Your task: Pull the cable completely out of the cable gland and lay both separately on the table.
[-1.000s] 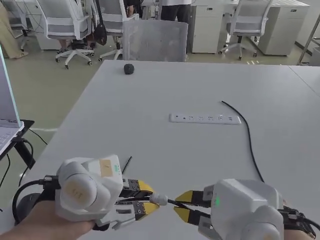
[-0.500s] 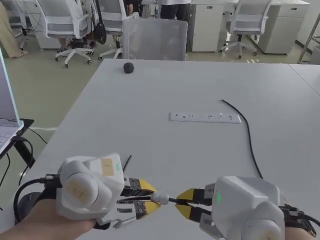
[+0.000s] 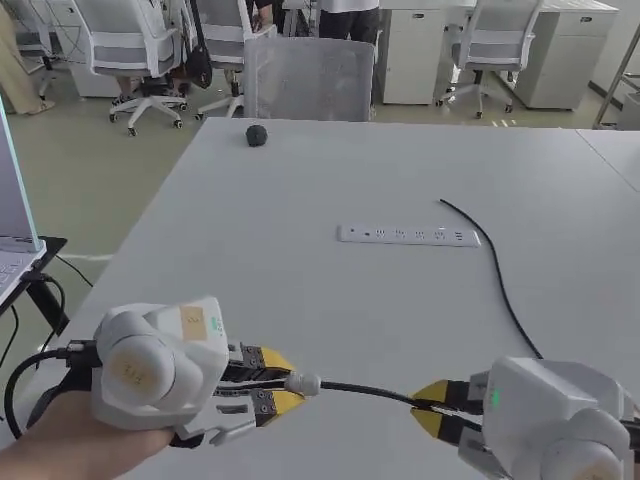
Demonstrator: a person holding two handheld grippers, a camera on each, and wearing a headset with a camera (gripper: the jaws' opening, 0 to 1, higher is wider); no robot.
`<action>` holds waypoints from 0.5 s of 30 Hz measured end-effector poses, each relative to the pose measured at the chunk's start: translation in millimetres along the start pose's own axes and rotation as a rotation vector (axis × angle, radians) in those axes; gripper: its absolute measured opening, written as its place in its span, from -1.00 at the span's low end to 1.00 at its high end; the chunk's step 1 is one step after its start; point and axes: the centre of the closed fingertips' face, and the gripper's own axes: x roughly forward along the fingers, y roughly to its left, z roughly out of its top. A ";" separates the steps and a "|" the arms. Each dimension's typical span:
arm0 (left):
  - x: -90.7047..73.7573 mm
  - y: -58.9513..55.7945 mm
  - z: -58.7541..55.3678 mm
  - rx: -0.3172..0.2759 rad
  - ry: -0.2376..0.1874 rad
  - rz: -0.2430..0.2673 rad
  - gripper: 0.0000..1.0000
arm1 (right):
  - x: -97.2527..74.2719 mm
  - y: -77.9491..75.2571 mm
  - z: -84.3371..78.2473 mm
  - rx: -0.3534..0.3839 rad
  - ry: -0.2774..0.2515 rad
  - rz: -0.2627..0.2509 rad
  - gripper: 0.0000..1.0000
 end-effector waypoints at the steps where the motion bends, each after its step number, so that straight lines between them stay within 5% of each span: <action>1: -0.2 0.2 0.1 0.001 0.000 -0.001 -0.71 | -2.3 -0.8 -7.6 0.004 0.016 -0.004 -1.00; 7: 0.3 -0.3 1.0 0.004 -0.002 -0.002 -0.71 | -9.5 -3.8 -36.0 0.041 0.065 -0.022 -1.00; 15: 0.9 -1.1 3.4 0.011 0.002 -0.007 -0.71 | -7.7 0.4 -37.6 0.015 0.087 -0.032 -1.00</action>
